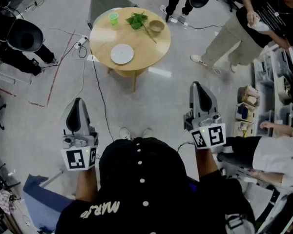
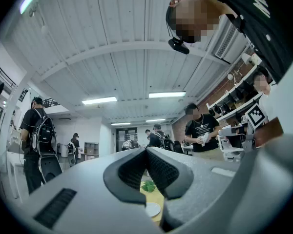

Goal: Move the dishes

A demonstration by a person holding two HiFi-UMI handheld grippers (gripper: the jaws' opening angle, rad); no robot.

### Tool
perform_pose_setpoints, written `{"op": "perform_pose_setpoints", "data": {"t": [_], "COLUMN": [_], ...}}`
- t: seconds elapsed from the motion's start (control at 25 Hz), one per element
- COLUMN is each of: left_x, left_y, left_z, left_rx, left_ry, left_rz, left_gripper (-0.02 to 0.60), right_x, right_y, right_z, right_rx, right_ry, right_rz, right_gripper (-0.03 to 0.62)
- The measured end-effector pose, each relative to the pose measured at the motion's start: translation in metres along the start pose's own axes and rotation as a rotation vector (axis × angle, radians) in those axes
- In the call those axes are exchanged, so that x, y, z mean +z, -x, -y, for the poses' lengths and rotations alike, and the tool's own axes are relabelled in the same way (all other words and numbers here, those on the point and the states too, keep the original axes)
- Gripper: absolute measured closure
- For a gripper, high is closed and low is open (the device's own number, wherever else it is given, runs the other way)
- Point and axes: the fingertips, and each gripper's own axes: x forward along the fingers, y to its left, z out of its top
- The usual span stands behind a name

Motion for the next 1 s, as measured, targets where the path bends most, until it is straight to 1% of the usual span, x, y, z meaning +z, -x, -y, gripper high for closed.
{"op": "perform_pose_setpoints", "data": {"t": [0.16,0.36,0.6,0.84,0.88,0.92,1.0], "left_x": [-0.001,-0.002,-0.006,-0.007,-0.008,-0.008,-0.009], "left_y": [-0.004,-0.009,-0.010,-0.010,-0.009,-0.009,-0.010], "left_z": [0.002,0.004,0.001,-0.004,-0.004,-0.005,-0.005], "left_rx": [-0.004,-0.007,-0.013,-0.013,-0.012,-0.011,-0.011], "left_ry": [-0.002,-0.001,-0.002,-0.003,-0.002,-0.002,0.000], "left_rz": [0.000,-0.002,-0.007,-0.007,-0.009,-0.009,-0.011], "left_gripper": [0.578,0.578,0.578,0.578,0.578,0.578,0.578], "right_x": [-0.003,-0.008,-0.016,-0.016,-0.016,-0.016,-0.016], "right_y": [-0.002,-0.004,-0.009,-0.013,-0.013,-0.013,-0.015], "right_z": [0.003,0.006,-0.002,-0.004,-0.004,-0.005,-0.005], "right_rx": [0.002,0.014,0.014,0.006,0.007,0.010,0.026], "right_ry": [-0.007,-0.044,0.003,0.013,0.009,0.003,-0.016], "right_rz": [-0.003,-0.006,-0.047,-0.044,-0.043,-0.041,-0.041], "right_gripper": [0.594,0.594,0.592,0.591,0.585,0.564,0.474]}}
